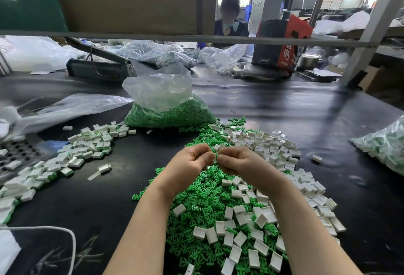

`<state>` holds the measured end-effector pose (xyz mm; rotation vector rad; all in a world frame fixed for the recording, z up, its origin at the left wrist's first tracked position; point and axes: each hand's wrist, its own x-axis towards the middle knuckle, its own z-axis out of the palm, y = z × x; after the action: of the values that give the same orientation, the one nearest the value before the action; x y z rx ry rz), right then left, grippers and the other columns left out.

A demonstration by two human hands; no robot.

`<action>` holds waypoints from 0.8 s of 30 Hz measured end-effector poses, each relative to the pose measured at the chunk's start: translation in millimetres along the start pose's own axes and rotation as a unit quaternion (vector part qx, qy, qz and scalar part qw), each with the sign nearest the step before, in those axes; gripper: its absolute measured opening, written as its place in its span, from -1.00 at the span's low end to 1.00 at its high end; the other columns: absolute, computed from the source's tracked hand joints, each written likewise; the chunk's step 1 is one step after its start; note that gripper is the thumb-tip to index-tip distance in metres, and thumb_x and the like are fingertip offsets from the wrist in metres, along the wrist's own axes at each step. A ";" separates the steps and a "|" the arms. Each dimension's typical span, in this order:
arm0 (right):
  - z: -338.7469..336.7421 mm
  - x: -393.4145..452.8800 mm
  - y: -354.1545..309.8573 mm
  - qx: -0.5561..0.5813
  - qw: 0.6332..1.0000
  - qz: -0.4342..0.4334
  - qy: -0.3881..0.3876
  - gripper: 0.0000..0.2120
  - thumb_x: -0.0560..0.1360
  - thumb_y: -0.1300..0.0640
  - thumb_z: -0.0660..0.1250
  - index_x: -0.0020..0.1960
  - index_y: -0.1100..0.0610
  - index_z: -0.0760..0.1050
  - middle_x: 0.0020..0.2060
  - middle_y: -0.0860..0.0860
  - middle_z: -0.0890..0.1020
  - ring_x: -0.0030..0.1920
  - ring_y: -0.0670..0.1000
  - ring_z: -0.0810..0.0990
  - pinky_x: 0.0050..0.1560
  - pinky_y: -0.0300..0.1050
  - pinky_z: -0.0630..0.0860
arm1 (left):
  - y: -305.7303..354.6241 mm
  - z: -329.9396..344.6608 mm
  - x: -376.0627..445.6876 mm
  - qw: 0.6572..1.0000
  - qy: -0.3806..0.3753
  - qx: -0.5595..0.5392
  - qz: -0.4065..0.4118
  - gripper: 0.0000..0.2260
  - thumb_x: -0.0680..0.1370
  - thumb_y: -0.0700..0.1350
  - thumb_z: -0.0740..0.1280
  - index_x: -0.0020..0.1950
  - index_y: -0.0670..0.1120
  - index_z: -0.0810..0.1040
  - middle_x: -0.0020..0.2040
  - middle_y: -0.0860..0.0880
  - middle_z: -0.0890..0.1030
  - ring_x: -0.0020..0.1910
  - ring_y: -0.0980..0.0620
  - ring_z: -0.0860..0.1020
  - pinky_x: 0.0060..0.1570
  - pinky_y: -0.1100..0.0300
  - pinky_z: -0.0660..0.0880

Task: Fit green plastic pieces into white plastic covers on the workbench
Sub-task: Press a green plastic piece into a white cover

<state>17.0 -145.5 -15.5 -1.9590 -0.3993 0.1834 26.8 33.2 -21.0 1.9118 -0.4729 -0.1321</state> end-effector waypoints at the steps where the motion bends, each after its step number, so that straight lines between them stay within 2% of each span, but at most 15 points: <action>1: -0.1 -0.2 -0.2 0.000 1.000 -0.003 0.001 -0.76 0.61 0.20 0.23 -0.23 0.21 0.44 -0.42 -0.08 0.36 -0.35 -0.05 0.29 -0.26 -0.12 0.25 | 0.8 0.1 0.0 1.000 0.001 0.002 0.004 -0.81 0.62 -0.13 0.27 -0.19 -0.11 0.50 -0.31 -0.01 0.43 -0.28 0.06 0.36 -0.19 0.11 0.30; 4: 0.6 -0.1 -0.6 -0.006 1.000 -0.011 0.005 -0.74 0.61 0.19 0.23 -0.26 0.13 0.43 -0.43 -0.10 0.36 -0.34 -0.04 0.29 -0.24 -0.06 0.24 | 1.8 0.1 -0.2 1.000 0.005 0.011 0.012 -0.81 0.62 -0.14 0.27 -0.18 -0.13 0.51 -0.32 -0.01 0.42 -0.29 0.06 0.35 -0.22 0.11 0.29; 8: 1.0 -1.2 -0.7 -0.017 1.000 -0.019 0.009 -0.74 0.61 0.20 0.23 -0.26 0.13 0.43 -0.43 -0.11 0.37 -0.34 -0.04 0.30 -0.22 -0.01 0.25 | 0.4 -0.6 -0.4 1.000 0.007 0.018 0.013 -0.82 0.62 -0.13 0.27 -0.17 -0.13 0.51 -0.34 -0.01 0.40 -0.31 0.06 0.33 -0.24 0.11 0.28; 24: 4.2 0.5 4.4 -0.034 0.999 -0.021 0.008 -0.68 0.62 0.18 0.22 -0.31 0.05 0.39 -0.46 -0.17 0.35 -0.36 -0.08 0.28 -0.25 -0.07 0.24 | -3.6 -1.2 1.4 0.998 0.008 0.057 0.019 -0.83 0.62 -0.11 0.27 -0.17 -0.08 0.50 -0.35 0.05 0.40 -0.34 0.10 0.32 -0.27 0.14 0.29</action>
<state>17.1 -143.4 -21.2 -2.0156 -0.4416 0.1275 29.4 34.8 -23.7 2.0135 -0.5150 -0.0647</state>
